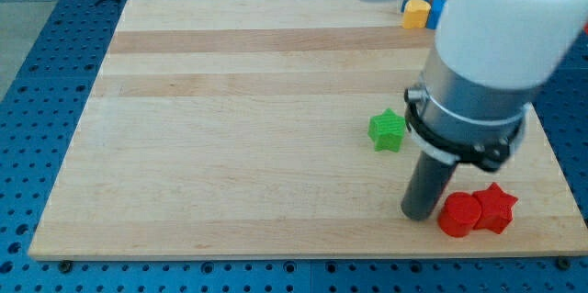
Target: Slide the green star a bit left and down
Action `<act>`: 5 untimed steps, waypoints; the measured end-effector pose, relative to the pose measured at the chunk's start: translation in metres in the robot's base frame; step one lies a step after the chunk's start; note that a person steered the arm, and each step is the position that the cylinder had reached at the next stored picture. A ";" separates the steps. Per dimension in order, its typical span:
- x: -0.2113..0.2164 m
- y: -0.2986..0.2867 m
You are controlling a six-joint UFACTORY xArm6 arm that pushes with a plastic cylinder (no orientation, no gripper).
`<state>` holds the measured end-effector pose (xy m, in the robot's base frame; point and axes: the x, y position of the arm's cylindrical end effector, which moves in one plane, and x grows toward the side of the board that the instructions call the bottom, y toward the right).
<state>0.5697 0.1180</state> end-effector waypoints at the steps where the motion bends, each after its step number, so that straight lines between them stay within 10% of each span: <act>1: -0.027 0.019; 5: -0.118 -0.063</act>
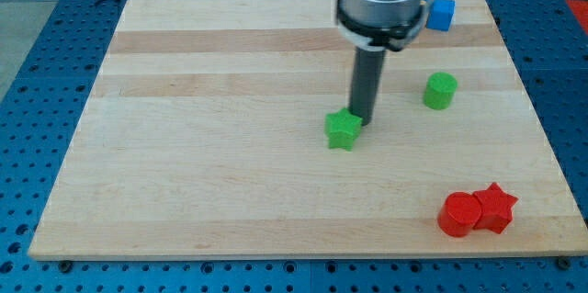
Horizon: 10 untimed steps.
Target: Slide the green star a bit left and down
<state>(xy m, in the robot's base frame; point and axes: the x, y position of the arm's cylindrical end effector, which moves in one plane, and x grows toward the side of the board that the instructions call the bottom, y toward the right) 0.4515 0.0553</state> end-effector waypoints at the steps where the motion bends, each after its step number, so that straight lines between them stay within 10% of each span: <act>1: -0.025 -0.011; 10: 0.097 -0.005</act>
<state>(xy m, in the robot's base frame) 0.5486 0.0503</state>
